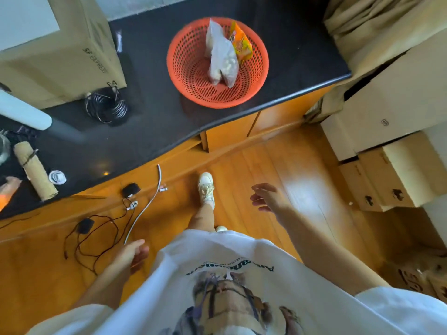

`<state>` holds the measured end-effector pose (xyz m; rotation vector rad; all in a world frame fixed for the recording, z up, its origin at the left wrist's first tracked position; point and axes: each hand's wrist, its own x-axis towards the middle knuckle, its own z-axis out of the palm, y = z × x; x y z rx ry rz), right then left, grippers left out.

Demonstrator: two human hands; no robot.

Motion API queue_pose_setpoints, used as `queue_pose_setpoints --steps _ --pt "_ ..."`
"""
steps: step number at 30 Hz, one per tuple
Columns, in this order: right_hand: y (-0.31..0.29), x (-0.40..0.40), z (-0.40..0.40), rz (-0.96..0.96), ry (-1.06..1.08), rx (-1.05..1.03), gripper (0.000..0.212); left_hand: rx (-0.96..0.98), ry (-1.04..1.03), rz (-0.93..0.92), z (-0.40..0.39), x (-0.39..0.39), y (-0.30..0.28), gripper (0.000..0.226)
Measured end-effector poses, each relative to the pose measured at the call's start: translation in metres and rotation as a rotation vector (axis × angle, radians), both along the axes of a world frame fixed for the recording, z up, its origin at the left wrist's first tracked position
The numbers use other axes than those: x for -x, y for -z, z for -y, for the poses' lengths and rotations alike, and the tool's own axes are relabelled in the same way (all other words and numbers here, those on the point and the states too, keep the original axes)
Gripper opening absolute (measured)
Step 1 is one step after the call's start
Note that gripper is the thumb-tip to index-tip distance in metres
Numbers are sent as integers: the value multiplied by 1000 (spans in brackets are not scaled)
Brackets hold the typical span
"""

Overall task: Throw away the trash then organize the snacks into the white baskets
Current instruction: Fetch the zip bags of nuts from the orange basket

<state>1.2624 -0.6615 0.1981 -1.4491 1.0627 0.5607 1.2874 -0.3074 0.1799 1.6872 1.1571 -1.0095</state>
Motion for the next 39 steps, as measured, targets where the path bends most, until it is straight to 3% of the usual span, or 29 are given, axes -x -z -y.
queue_pose_setpoints --steps 2,9,15,20,24,27,32,36,39 --pt "2 -23 6 -14 14 10 11 19 -25 -36 1 -29 3 24" --pt "11 -61 29 -164 164 40 8 78 -30 35 48 -154 9 21" --pt "20 -93 52 -208 267 33 8 171 104 241 140 -255 -12 15" --pt "29 -192 88 -16 285 62 16 233 314 449 210 -330 -20 14" --pt "43 -288 113 184 270 162 19 350 362 522 256 -375 7 18" --pt "60 -343 118 239 148 252 16 316 450 507 286 -396 42 36" --pt "104 -390 119 217 -127 404 44 207 646 567 313 -410 99 81" --pt "130 -407 126 294 -180 399 52 165 773 754 321 -416 121 90" --pt "142 -409 130 336 -190 375 62 187 834 850 324 -425 131 84"
